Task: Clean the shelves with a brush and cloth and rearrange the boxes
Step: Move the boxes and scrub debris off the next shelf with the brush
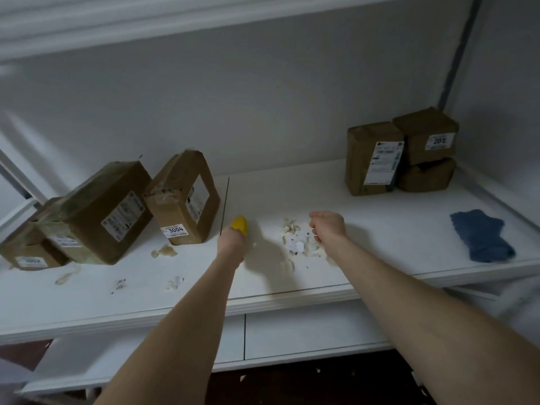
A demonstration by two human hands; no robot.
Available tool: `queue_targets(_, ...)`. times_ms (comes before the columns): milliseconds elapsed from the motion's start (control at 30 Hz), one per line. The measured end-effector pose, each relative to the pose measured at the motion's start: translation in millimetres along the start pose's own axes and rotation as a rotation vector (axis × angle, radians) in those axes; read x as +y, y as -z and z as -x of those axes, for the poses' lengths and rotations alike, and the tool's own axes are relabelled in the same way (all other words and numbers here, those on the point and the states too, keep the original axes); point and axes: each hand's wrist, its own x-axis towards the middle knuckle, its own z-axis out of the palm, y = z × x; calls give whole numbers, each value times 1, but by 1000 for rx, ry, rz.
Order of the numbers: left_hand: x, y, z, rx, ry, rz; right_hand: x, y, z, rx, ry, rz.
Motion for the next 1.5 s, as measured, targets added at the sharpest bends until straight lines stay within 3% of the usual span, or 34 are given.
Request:
queue_targets(267,32,-22,13,-230,-204,24,-6,-6,-23,70,6,15)
queue_targets(533,51,-13,-43,-130,-330,-18,-10,-1,-49,117,25,55)
queue_targets(700,71,-34,-46,-197,-442,-149,2,4,-58,151,6,59)
queue_targets(833,72,-49,-32,-342,-531,-200,7,9,-62,173,0,91)
queue_targets(1000,61,-37,-21,-465,-535,-159,-4,10,-58,202,21,87)
queue_targets(1100,52,-28,-20,-306,-541,-120,-8,10,-52,191,38,42)
queue_targets(1267,35,-14,-23,-91,-303,-130,-4,18,-42,149,33,5)
queue_targets(1500,48,-37,20,-279,-265,-45,6,23,-28,144,3,19)
